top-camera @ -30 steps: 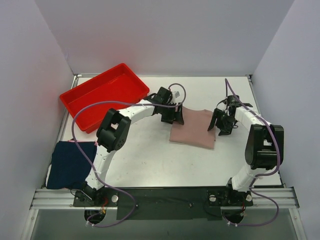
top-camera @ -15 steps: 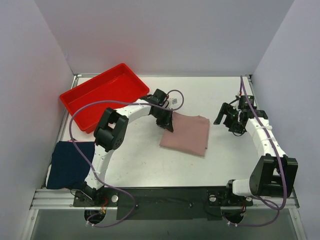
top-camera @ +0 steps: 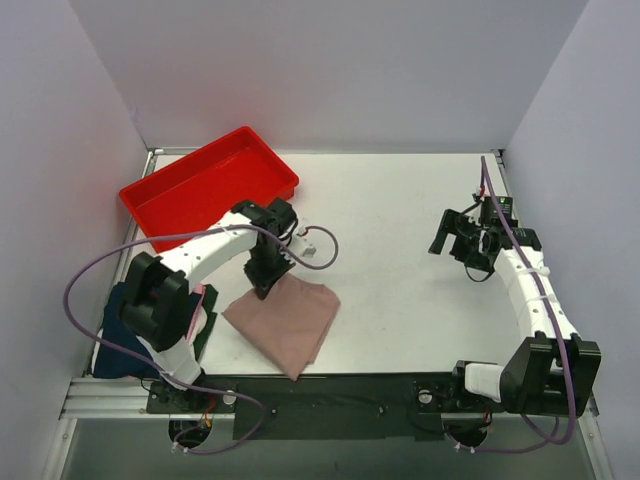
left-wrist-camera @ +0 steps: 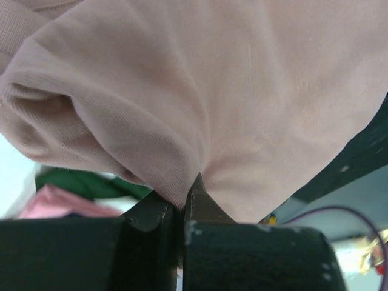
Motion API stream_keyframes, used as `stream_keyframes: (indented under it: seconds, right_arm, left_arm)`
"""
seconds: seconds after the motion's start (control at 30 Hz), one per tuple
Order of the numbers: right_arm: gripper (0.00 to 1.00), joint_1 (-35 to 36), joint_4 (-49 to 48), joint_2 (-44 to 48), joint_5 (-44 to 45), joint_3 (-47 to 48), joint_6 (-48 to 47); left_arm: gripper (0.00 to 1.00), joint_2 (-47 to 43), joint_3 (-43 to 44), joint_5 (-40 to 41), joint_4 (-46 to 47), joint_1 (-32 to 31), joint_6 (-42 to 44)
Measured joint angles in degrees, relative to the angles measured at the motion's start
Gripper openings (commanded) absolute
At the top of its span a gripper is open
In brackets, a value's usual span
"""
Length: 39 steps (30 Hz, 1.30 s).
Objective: Fold and stack the t-shirts
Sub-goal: Put the neatly folded tshirt into the corner of the board with the left arm
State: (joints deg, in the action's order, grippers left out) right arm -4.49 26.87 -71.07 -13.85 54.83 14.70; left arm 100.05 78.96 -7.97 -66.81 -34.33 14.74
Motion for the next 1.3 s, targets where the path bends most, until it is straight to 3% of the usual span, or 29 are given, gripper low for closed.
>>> stream_keyframes:
  seconds: [0.17, 0.37, 0.6, 0.8, 0.97, 1.2, 1.3]
  right_arm:
    - [1.0, 1.3, 0.5, -1.4, 0.1, 0.9, -1.4]
    - [1.0, 3.3, 0.1, -5.1, 0.3, 2.8, -1.7]
    - [1.0, 6.1, -0.4, -10.0, 1.4, 5.6, -3.0]
    - [1.0, 7.6, -0.6, -11.5, 1.8, 5.7, -4.2]
    - [1.0, 8.0, -1.0, -12.1, 2.5, 5.7, -5.0]
    - [1.0, 8.3, -1.6, -12.1, 3.2, 5.7, -5.9]
    - [1.0, 8.3, -1.9, -12.1, 3.5, 5.7, -6.0]
  left_arm:
    - [0.0, -7.0, -7.2, 7.4, -5.7, 2.1, 5.2]
    - [0.0, -13.9, -8.4, 13.7, -8.0, 16.1, 8.8]
    - [0.0, -28.3, -8.8, 18.8, -9.2, 16.9, 12.9]
    - [0.0, -28.2, -9.0, 23.8, -9.8, 26.6, 13.0]
    - [0.0, -29.4, -7.3, 26.4, -9.8, 30.8, 14.7]
    - [0.0, -32.2, -7.8, 29.2, -9.9, 41.6, 22.0]
    - [0.0, -31.6, -10.2, 30.8, -9.9, 43.2, 24.2]
